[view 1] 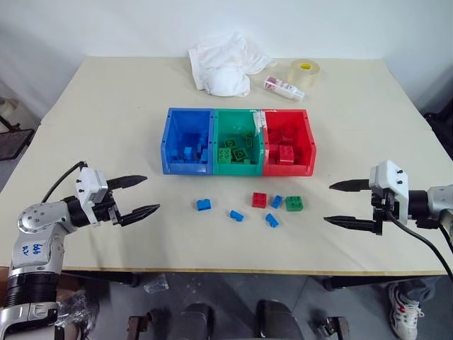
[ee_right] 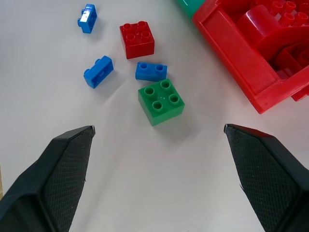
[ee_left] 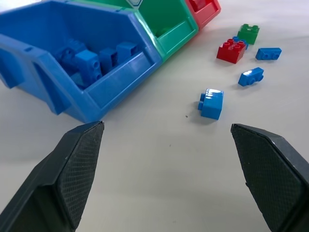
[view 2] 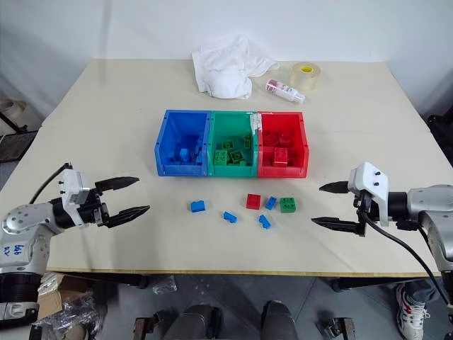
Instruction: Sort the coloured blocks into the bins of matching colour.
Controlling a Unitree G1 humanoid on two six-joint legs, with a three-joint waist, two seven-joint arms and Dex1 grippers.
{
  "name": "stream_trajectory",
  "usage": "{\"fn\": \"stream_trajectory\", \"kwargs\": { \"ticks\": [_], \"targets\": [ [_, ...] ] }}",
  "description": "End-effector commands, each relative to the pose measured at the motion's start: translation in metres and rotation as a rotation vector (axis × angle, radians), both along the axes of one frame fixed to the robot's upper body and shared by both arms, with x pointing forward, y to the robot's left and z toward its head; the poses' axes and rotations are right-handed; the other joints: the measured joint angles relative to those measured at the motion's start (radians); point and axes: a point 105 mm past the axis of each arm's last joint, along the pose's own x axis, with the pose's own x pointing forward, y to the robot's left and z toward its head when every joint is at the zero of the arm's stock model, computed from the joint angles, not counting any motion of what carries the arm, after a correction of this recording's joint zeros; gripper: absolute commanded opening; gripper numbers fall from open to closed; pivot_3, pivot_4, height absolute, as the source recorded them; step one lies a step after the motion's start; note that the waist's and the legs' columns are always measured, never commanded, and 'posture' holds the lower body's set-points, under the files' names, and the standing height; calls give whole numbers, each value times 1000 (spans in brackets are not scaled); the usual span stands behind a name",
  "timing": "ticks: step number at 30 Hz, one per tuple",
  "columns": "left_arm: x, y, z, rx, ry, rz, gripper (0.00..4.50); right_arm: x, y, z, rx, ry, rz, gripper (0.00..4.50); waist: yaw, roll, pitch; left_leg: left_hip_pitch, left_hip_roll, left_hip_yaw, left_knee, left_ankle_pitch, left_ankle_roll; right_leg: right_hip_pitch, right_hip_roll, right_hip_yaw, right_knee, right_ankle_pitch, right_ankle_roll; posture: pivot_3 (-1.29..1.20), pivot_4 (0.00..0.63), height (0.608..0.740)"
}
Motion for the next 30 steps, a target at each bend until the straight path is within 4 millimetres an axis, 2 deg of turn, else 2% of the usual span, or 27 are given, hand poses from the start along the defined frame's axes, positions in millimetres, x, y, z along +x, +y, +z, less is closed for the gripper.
{"fn": "stream_trajectory", "kwargs": {
  "ticks": [1,6,9,15,19,23,30],
  "targets": [
    [4,-3,12,10,-57,-18,4478,1,2,15,8,-68,5,4500,2,0,0,0,0,0,0,0,0,0,0,0,0,0,0,0,150,740],
    [11,-5,15,-12,-54,11,4478,5,5,11,-2,-57,-15,4500,-1,0,0,0,0,0,0,0,0,0,0,0,0,0,0,0,150,740],
    [11,-6,9,8,-33,9,4478,5,-4,6,-39,-35,-47,4500,-1,0,0,0,0,0,0,0,0,0,0,0,1,0,0,0,150,740],
    [7,-4,2,10,8,-7,4478,-9,-55,1,-117,5,-198,4500,10,0,0,0,-1,0,0,0,0,0,-1,0,1,0,0,0,150,740],
    [4,0,-2,27,9,-25,4478,-14,-72,5,-163,0,-254,4500,10,0,0,0,0,1,0,0,0,0,0,-1,0,0,0,0,150,740],
    [3,-1,0,16,-12,-41,4478,-14,-62,2,-175,32,-214,4500,2,0,0,0,0,1,0,0,0,0,0,-1,0,0,0,0,150,740],
    [-7,-6,3,-5,-34,-97,4478,14,-6,-5,-126,7,-38,4500,-5,0,0,0,2,1,0,0,0,0,0,-1,0,0,0,0,150,740]
  ]
}}
